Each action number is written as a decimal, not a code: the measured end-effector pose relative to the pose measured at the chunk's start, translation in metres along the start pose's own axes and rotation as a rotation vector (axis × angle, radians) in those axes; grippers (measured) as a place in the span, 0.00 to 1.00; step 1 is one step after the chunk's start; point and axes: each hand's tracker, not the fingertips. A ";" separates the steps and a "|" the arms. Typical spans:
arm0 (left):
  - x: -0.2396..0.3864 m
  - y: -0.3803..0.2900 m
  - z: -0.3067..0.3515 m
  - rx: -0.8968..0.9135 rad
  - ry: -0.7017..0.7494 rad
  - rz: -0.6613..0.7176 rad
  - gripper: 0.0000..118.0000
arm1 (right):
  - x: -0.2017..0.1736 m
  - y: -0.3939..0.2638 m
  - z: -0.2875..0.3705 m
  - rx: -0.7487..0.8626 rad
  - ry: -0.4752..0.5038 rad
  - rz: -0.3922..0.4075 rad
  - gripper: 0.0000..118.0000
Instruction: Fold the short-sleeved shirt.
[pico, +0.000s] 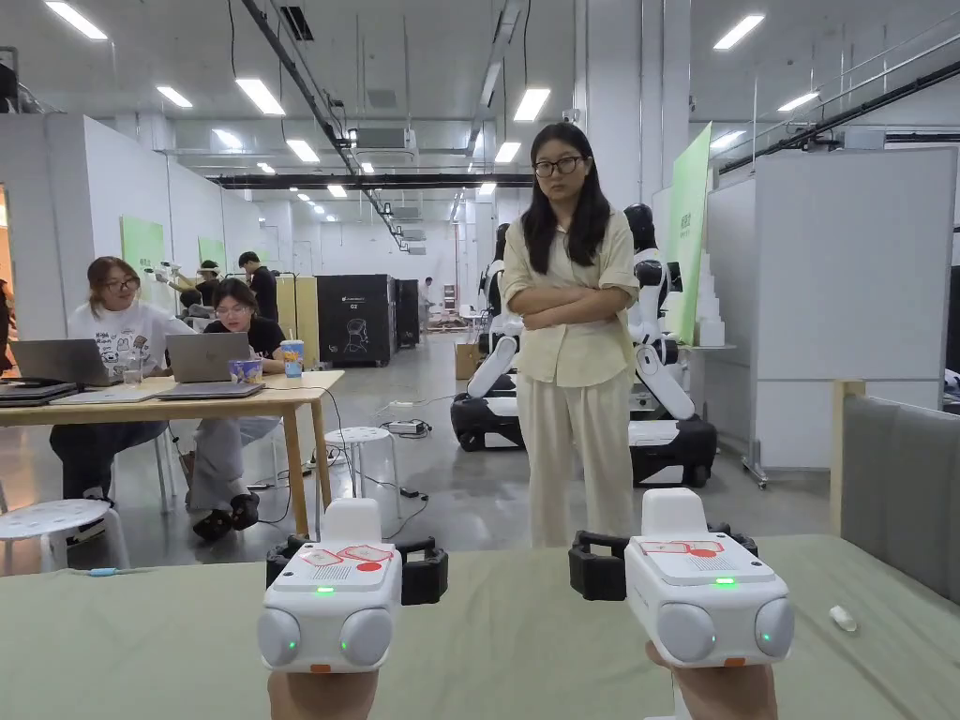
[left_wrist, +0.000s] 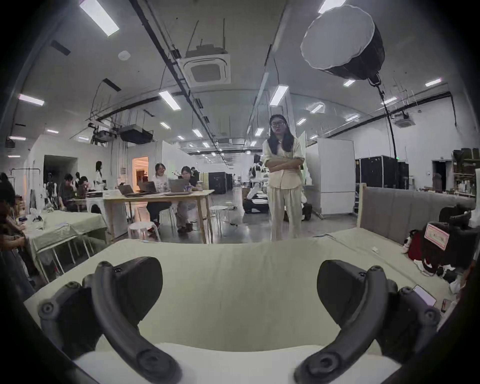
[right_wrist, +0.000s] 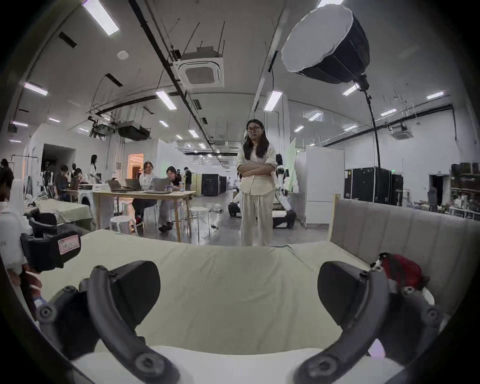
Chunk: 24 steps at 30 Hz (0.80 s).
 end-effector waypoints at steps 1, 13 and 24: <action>-0.001 -0.001 -0.001 -0.003 -0.003 0.006 1.00 | 0.001 0.000 0.000 0.002 -0.003 -0.004 1.00; 0.002 -0.008 -0.002 -0.031 0.008 -0.014 1.00 | 0.011 -0.004 -0.017 -0.003 0.002 0.001 1.00; 0.002 -0.010 -0.004 -0.045 0.000 -0.029 1.00 | 0.011 -0.007 -0.011 -0.009 0.005 -0.005 1.00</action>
